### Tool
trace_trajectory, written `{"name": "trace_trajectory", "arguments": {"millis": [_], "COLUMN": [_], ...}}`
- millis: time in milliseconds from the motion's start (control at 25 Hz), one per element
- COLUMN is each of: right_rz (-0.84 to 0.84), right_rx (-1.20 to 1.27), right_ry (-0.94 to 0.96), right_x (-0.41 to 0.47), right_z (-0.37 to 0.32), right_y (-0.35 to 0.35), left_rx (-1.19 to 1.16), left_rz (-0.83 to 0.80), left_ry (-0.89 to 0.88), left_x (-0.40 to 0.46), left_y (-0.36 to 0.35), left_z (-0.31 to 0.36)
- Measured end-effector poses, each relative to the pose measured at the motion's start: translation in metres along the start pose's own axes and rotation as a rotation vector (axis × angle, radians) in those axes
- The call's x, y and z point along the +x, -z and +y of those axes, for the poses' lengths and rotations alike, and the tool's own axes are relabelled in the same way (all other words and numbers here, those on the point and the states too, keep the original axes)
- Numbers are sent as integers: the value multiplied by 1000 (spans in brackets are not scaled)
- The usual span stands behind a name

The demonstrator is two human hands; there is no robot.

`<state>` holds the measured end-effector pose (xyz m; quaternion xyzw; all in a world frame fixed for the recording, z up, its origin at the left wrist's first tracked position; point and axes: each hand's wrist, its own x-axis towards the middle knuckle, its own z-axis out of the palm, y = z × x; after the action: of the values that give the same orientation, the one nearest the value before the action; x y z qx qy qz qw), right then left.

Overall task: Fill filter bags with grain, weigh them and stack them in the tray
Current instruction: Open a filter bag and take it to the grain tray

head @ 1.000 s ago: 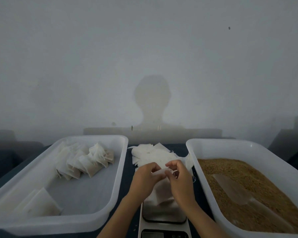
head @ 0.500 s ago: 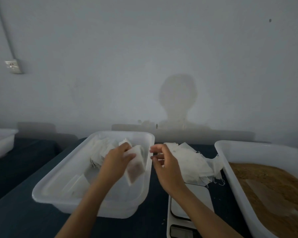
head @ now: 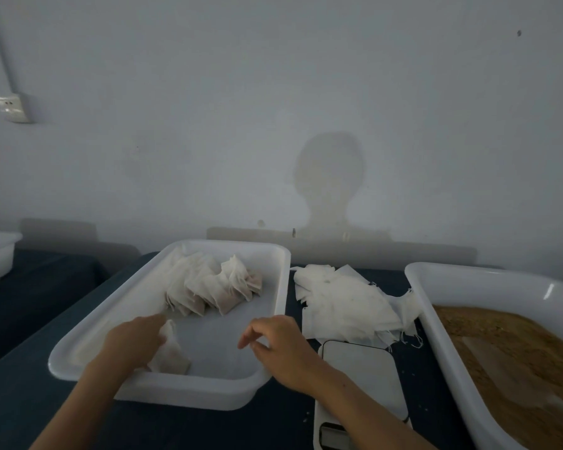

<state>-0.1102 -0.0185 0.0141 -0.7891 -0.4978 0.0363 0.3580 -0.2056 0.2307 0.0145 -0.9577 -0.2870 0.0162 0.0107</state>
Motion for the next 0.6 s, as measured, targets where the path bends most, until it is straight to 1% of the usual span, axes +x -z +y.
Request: {"name": "trace_trajectory", "arguments": {"millis": [120, 200, 280, 320, 360, 400, 480, 600], "right_rz": [-33, 19, 180, 254, 294, 297, 215, -14], "right_rx": [90, 188, 220, 190, 128, 46, -124, -390], "right_ry": [10, -41, -149, -221, -296, -367, -452, -483], "right_x": [-2, 2, 12, 16, 20, 21, 19, 14], "right_z": [3, 10, 28, 41, 56, 73, 107, 143], "right_y": [7, 21, 42, 54, 66, 77, 93, 104], "left_rx": [87, 99, 79, 44, -2, -55, -160, -237], "left_rz": [-51, -28, 85, 162, 247, 331, 435, 416], "left_ry": [-39, -24, 10, 19, 15, 0, -61, -149], "left_x": [2, 0, -3, -4, -5, -5, -2, 9], "left_y": [2, 6, 11, 15, 20, 26, 36, 44], "left_z": [5, 7, 9, 13, 21, 33, 62, 103]}}
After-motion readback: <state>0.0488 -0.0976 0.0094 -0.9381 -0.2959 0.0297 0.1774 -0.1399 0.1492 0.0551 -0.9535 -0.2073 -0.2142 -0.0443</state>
